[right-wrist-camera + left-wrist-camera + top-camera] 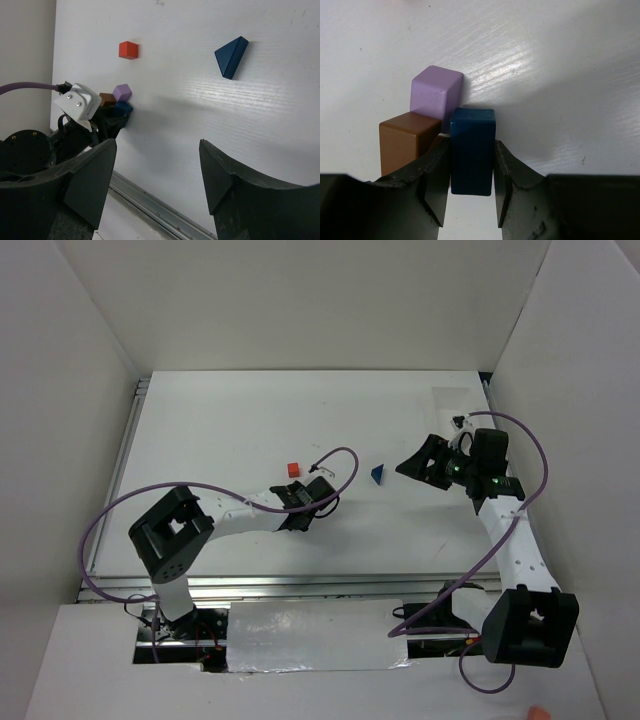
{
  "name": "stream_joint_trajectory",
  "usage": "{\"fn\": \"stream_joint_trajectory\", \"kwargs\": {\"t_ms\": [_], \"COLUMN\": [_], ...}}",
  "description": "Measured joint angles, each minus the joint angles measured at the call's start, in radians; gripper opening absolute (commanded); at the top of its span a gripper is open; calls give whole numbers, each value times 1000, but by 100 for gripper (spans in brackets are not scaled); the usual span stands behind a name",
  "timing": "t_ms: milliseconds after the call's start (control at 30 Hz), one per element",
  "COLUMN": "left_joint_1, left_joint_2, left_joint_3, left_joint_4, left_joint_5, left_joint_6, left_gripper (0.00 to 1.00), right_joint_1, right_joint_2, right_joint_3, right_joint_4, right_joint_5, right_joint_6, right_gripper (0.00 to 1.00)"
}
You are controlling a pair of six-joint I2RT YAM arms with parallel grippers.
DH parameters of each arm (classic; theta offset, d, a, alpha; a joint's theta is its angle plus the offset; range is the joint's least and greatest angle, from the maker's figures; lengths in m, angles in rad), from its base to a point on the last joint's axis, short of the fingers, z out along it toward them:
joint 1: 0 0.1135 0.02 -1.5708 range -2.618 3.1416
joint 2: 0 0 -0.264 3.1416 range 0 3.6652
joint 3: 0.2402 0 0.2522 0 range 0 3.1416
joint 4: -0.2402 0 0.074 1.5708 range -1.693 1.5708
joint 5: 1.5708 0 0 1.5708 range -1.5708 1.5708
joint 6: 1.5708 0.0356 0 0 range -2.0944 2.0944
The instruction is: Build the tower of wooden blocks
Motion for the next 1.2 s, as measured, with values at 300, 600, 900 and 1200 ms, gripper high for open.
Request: {"fn": "stream_joint_trajectory", "kwargs": {"t_ms": [300,600,900,1200], "left_joint_1": [0,0,0,0], "left_joint_2": [0,0,0,0], "left_joint_3": [-1,-1,-1,-1], "left_joint_4": [3,-1,-6,-8], "left_joint_5": [0,-4,-7,-7], "left_joint_6": [0,0,-1,-1], "left_gripper": [23,26,29,33], "right_joint_1": [0,8,21,28], "right_joint_2": [10,14,18,26], "right_joint_3": [0,0,0,0], "right_joint_4": [-1,-9,-20,-24], "right_joint_5": [-4,-4,0,1], "right_joint_6": [-3,-10,-19,-27], "right_gripper": [75,75,74,74]}}
